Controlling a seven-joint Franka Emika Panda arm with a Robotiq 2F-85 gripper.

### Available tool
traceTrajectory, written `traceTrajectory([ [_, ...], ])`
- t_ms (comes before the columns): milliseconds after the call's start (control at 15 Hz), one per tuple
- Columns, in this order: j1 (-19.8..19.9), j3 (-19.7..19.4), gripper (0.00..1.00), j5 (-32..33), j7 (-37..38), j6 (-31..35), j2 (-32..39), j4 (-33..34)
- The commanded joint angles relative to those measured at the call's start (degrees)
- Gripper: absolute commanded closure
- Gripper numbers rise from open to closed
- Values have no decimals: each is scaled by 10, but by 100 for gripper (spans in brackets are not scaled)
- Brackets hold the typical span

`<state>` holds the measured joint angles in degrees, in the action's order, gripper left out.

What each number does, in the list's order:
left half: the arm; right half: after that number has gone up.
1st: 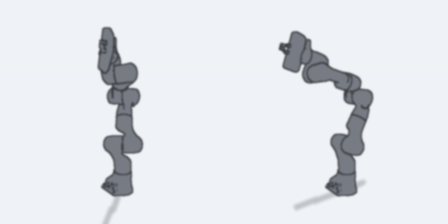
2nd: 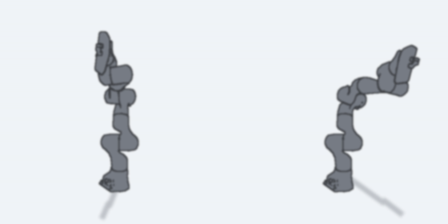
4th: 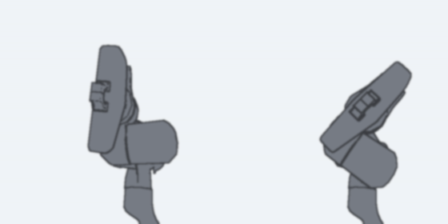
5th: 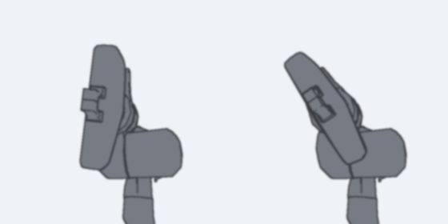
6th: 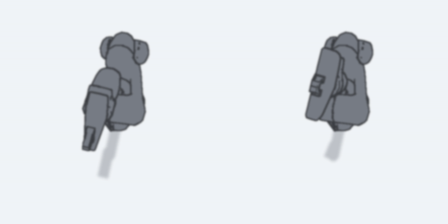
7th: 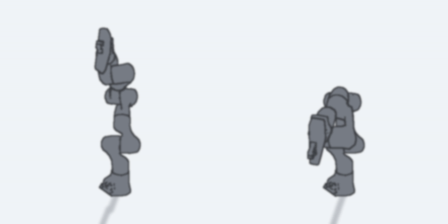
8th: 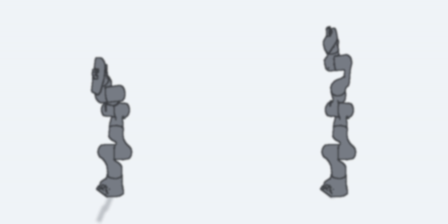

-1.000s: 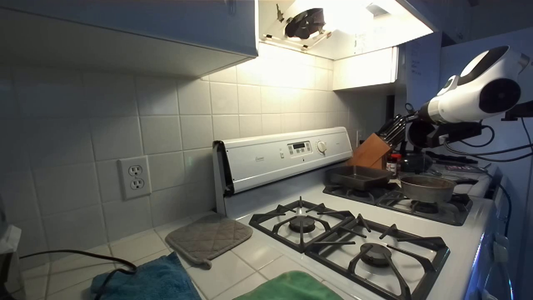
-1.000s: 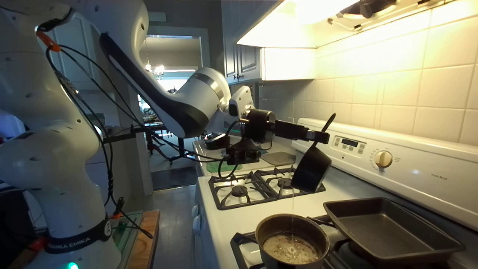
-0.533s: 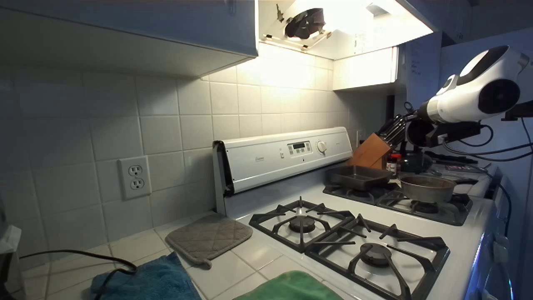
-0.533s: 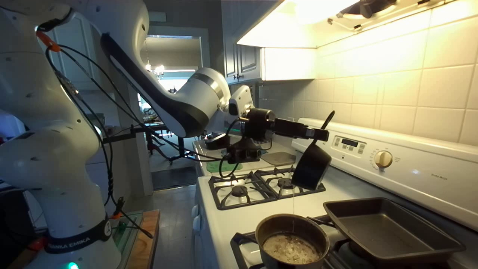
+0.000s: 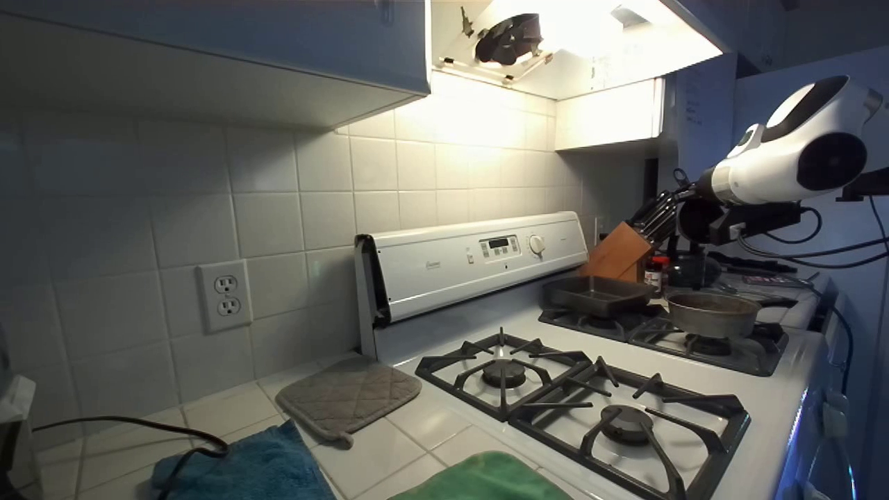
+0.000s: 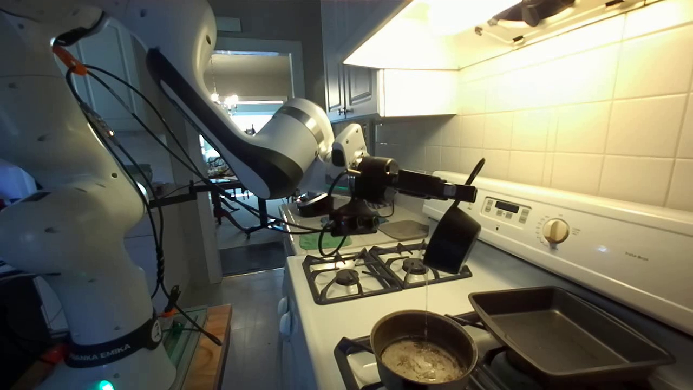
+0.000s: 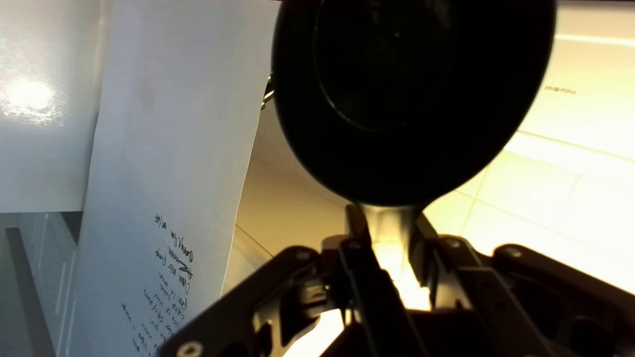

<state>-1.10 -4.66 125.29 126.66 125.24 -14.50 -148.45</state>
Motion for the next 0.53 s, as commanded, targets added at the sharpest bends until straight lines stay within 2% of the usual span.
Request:
traceTrajectory([
  [0, -2, -1, 94, 18, 8, -13, -11, -13],
  [467, 5, -10, 94, 12, 3, -4, -9, -8],
])
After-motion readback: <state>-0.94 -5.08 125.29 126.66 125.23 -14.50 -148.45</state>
